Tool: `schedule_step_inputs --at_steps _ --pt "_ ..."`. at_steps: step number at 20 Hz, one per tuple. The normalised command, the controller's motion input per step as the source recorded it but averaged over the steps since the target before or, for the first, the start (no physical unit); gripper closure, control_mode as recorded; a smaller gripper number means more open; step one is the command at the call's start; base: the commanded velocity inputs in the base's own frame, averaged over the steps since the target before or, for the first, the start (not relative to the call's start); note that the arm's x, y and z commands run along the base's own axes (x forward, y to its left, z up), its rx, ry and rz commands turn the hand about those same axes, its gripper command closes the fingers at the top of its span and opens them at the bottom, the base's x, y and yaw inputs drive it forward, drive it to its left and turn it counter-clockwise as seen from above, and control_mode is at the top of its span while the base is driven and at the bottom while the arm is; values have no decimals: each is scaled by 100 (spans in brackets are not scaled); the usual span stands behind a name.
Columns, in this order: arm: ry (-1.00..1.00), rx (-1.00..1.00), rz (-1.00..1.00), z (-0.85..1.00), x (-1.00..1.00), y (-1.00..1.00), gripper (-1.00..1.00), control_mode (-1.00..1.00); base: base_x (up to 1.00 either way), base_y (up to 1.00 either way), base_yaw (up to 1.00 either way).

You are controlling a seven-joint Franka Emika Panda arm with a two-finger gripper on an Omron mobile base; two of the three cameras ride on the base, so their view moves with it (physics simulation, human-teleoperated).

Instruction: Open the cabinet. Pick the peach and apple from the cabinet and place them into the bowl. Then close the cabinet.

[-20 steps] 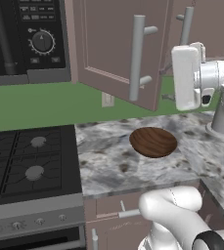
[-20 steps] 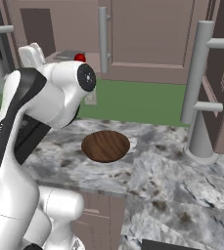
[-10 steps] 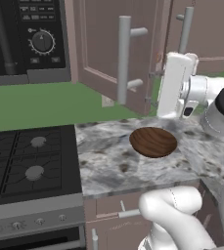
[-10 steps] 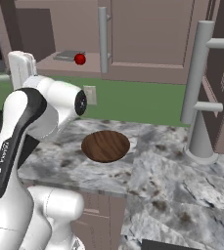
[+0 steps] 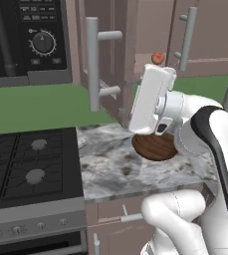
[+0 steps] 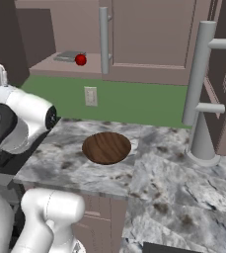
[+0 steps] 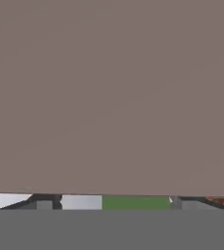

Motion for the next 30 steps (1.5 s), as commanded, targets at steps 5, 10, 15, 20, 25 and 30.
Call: schedule_step_inputs --at_steps 5,10,15,20,25,30 --pt "3 11 8 -78 100 100 -100 -100 0 0 0" --pt "5 10 8 -84 100 100 -100 -100 0 0 0" --pt "11 4 4 -63 83 85 -100 -100 0 0 0" --pt "8 -7 0 0 8 14 -100 -100 0 0 0" --pt "-5 -2 1 11 -11 0 -100 -100 0 0 0" --pt "-24 -1 0 69 -82 -69 -100 -100 0 0 0"
